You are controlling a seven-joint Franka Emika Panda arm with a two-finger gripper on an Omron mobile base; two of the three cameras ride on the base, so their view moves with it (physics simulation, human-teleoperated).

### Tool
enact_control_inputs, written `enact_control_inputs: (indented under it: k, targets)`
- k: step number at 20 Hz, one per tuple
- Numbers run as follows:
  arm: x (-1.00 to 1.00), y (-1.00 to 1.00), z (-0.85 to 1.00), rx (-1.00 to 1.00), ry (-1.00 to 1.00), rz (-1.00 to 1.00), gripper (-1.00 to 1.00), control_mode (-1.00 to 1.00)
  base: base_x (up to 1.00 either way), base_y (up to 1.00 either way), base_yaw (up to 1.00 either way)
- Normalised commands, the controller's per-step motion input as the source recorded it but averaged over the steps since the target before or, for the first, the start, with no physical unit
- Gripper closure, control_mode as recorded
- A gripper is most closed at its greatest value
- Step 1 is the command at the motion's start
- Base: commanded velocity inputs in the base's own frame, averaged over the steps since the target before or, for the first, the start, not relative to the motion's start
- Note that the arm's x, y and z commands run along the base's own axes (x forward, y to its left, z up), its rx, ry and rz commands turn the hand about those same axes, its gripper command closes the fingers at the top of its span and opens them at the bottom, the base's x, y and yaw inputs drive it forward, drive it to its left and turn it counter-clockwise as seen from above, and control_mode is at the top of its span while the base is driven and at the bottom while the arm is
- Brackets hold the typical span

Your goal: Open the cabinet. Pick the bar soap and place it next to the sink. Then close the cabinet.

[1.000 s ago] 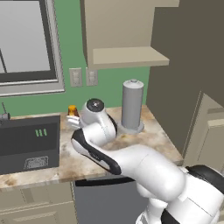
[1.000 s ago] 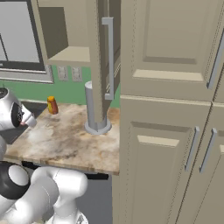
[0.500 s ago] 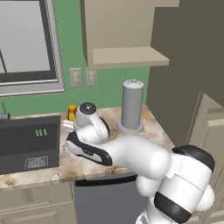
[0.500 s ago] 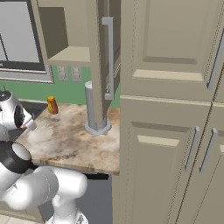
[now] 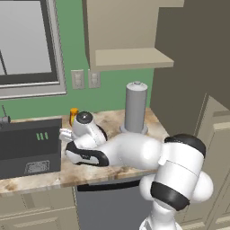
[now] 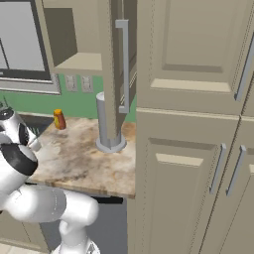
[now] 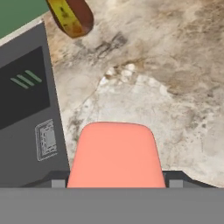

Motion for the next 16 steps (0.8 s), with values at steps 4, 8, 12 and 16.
enact_control_inputs:
  k: [4, 8, 12, 16]
  targets:
    - [0.29, 0.14, -0.24, 0.00, 0.06, -0.03, 1.00, -1.00, 0.00, 0.00, 0.00]
    - [0.32, 0.18, -0.25, 0.00, 0.08, -0.02, 1.00, -1.00, 0.00, 0.00, 0.00]
    - [0.30, 0.17, -0.23, -0.05, 0.04, -0.02, 1.00, -1.00, 0.00, 0.00, 0.00]
    - [0.28, 0.14, -0.22, -0.08, 0.03, -0.01, 1.00, -1.00, 0.00, 0.00, 0.00]
